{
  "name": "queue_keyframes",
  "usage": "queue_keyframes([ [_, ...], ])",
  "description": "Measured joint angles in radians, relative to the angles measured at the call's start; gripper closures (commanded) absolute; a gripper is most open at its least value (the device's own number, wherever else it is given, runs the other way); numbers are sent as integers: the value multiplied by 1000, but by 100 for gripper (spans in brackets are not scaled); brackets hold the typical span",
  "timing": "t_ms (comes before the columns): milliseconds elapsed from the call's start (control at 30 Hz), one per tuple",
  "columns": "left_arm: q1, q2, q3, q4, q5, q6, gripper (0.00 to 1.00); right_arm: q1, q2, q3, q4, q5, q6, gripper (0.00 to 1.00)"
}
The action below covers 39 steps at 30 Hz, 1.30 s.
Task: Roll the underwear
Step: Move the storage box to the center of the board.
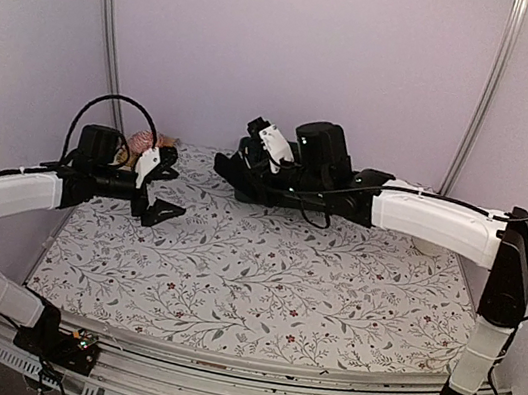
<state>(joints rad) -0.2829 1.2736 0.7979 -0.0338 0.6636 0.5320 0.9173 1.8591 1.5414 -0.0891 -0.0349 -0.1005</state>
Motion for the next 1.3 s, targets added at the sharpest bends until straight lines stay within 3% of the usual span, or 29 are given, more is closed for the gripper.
queue_keyframes([
  [167, 49, -6, -74, 11, 0, -21, 2, -41, 168, 314, -53, 87, 62, 98],
  [233, 55, -19, -100, 27, 0, -27, 2, -58, 244, 413, -62, 192, 134, 98],
  [433, 73, -48, -155, 86, 2, -31, 1, -88, 375, 473, -29, 391, 243, 99],
  [633, 95, -23, -158, 120, 14, -41, 2, -112, 603, 717, -7, 438, 293, 99],
  [1000, 116, -14, -162, 150, 55, -55, 2, -190, 763, 750, 68, 457, 352, 99],
  [1300, 121, -14, -176, 156, 76, -55, 1, -209, 789, 753, 73, 459, 404, 99],
])
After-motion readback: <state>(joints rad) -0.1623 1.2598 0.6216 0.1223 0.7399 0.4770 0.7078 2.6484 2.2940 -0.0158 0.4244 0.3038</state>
